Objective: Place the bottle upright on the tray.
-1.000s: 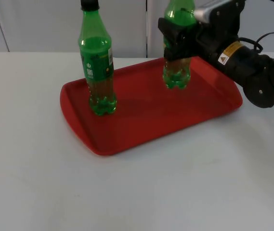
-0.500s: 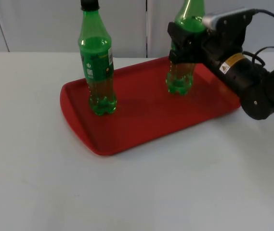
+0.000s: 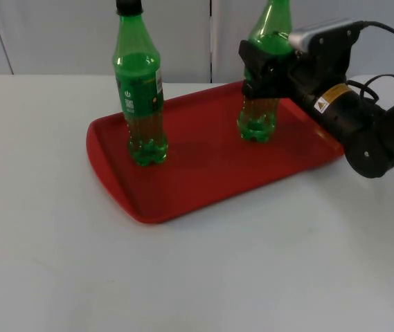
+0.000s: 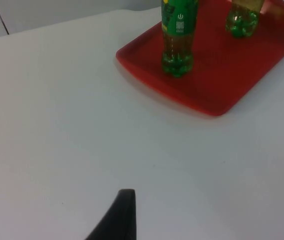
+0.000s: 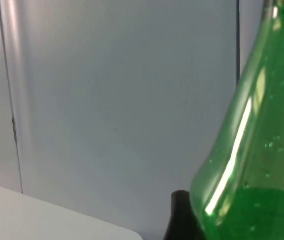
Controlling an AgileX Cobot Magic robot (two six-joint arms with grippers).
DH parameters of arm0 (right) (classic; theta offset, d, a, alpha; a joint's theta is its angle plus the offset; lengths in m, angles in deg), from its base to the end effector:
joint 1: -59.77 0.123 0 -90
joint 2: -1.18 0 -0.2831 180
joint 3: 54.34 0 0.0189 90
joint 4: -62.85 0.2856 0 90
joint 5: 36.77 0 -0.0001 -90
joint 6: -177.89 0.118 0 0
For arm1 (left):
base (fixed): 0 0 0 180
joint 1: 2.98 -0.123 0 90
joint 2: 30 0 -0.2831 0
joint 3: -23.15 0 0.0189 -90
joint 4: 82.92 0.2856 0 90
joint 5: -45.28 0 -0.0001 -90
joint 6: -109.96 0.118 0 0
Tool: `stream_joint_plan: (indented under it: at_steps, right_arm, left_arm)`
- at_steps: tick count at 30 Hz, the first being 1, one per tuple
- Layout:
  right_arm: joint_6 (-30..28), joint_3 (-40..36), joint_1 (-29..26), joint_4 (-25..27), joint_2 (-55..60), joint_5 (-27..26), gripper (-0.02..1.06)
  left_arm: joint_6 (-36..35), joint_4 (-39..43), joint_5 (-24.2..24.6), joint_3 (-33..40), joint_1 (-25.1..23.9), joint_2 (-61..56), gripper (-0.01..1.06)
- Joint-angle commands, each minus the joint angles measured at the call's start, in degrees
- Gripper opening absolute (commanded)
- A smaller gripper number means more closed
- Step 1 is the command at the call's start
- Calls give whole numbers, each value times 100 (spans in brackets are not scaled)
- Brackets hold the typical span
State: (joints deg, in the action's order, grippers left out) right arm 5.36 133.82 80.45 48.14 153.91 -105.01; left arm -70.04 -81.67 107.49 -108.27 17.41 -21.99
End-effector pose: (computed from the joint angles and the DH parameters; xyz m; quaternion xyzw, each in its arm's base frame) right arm 0.4995 0.2183 0.0567 -0.1925 0.5947 0.2247 0.7476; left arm 0.0486 -0.0156 0.2786 0.1518 0.8472 -0.0794 0.5029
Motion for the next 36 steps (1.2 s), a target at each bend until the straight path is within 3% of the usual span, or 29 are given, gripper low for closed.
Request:
stream_joint_plan:
  at_steps: [1, 3, 4, 5, 8, 9, 12, 26, 29, 36]
  right_arm:
    - [-106, 39, 4, -101, -10, -172, 8]
    - [-153, 39, 4, -333, -10, -172, 24]
    - [-153, 39, 4, -333, -10, -172, 24]
    - [-153, 39, 4, -450, -10, -172, 33]
    - [-153, 39, 4, -611, -10, -172, 70]
    - [-153, 39, 4, -611, -10, -172, 70]
    - [-153, 39, 4, -586, -10, -172, 86]
    - [-69, 39, 4, -486, -10, -172, 89]
    - [-69, 26, 4, -486, -10, -172, 104]
    - [-69, 15, 4, -464, -10, 33, 105]
  left_arm:
    - [0, -20, -54, 22, 34, -18, 105]
    - [0, -20, -54, 22, 34, -18, 105]
    - [0, -20, -54, 22, 34, -18, 105]
    - [0, -20, -54, 22, 34, -18, 105]
    - [0, -20, -54, 22, 34, -18, 105]
    - [0, -20, -54, 22, 34, -18, 105]
    - [0, 50, -54, 22, 34, -18, 105]
    - [0, 155, -54, 22, 34, -18, 105]
    - [0, 155, -54, 22, 34, -18, 105]
    - [0, 155, -54, 22, 34, -18, 105]
